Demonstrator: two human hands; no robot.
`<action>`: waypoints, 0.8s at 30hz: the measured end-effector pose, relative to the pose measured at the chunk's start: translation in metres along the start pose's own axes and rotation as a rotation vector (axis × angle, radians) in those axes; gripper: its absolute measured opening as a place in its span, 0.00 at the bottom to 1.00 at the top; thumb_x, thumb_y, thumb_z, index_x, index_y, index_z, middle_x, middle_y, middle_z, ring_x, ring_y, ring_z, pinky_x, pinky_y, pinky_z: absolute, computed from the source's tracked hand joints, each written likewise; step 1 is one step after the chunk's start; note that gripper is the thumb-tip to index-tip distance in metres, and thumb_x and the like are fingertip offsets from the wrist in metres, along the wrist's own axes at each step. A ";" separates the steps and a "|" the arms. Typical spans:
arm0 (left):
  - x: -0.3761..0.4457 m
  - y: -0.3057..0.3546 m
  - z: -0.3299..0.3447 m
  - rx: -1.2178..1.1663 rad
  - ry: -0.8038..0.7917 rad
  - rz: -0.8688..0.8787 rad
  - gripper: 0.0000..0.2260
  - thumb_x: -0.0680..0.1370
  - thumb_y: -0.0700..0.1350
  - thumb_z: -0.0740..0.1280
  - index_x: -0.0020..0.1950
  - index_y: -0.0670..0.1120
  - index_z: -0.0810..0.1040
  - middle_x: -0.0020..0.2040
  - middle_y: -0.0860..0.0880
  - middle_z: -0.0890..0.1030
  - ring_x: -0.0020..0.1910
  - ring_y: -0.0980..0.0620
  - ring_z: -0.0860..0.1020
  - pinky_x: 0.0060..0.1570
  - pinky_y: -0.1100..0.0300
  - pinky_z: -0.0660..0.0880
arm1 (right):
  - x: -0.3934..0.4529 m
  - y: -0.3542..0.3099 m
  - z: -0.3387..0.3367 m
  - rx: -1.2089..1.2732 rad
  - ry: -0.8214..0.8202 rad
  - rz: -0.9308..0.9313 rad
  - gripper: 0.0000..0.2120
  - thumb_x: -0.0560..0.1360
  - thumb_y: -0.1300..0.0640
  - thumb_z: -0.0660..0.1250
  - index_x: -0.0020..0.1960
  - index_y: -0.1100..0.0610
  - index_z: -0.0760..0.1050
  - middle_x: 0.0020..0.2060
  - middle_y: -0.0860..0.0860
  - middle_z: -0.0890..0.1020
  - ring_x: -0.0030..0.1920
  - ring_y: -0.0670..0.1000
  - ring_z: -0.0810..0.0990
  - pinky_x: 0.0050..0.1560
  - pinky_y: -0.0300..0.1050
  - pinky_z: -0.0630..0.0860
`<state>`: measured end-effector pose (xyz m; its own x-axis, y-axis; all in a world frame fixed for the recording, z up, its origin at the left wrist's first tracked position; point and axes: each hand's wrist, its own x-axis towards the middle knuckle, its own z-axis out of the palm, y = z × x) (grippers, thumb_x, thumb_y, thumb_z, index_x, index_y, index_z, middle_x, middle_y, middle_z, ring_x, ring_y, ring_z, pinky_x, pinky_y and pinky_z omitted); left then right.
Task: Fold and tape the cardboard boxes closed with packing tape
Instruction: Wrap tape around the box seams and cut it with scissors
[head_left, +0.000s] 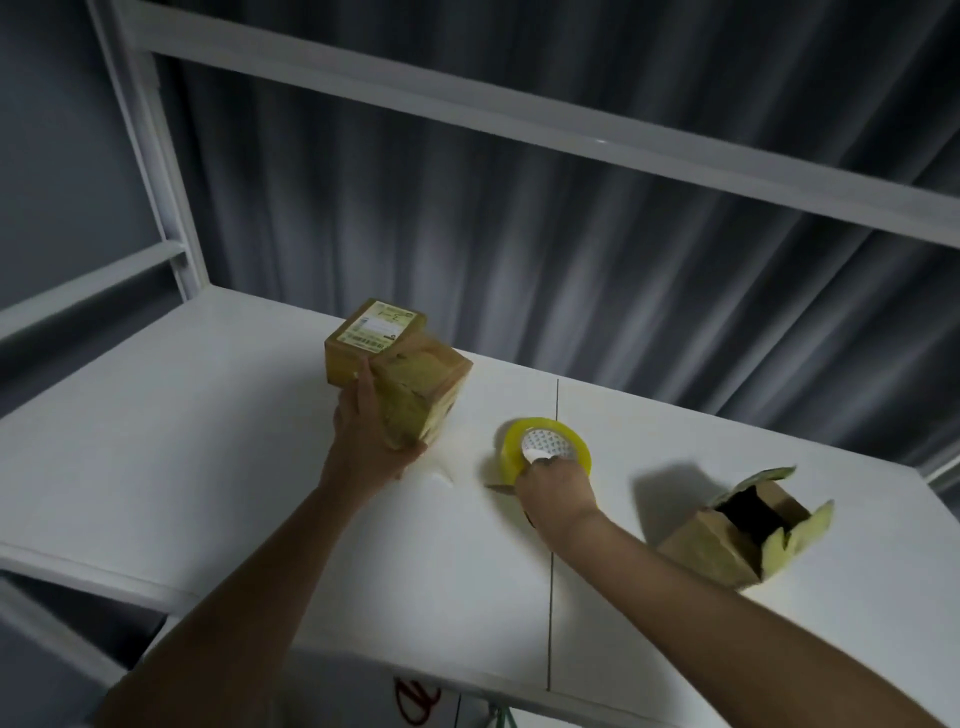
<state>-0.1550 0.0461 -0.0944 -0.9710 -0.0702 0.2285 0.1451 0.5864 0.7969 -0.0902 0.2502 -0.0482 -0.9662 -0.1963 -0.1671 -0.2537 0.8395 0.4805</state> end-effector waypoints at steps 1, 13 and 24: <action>-0.001 0.003 -0.006 0.005 0.008 -0.016 0.57 0.58 0.65 0.77 0.76 0.43 0.51 0.70 0.40 0.63 0.67 0.38 0.67 0.63 0.39 0.69 | -0.007 -0.002 0.004 0.033 0.106 0.030 0.07 0.66 0.65 0.74 0.43 0.64 0.81 0.42 0.59 0.82 0.45 0.60 0.81 0.33 0.42 0.69; -0.023 0.018 -0.024 -0.012 0.057 -0.038 0.58 0.61 0.62 0.77 0.76 0.51 0.40 0.72 0.44 0.59 0.70 0.42 0.63 0.63 0.44 0.68 | -0.032 -0.013 0.089 0.326 0.231 0.132 0.14 0.65 0.48 0.77 0.38 0.58 0.81 0.34 0.55 0.79 0.38 0.55 0.79 0.32 0.44 0.74; -0.026 0.032 -0.034 -0.218 -0.004 -0.208 0.65 0.47 0.73 0.74 0.74 0.61 0.39 0.73 0.49 0.60 0.70 0.42 0.64 0.62 0.36 0.69 | -0.019 -0.010 0.005 1.828 0.328 0.139 0.32 0.69 0.55 0.76 0.68 0.52 0.66 0.55 0.43 0.73 0.56 0.43 0.74 0.53 0.31 0.73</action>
<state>-0.1190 0.0396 -0.0556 -0.9849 -0.1669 0.0460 -0.0198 0.3730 0.9276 -0.0692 0.2482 -0.0536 -0.9987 0.0218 0.0459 -0.0391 0.2472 -0.9682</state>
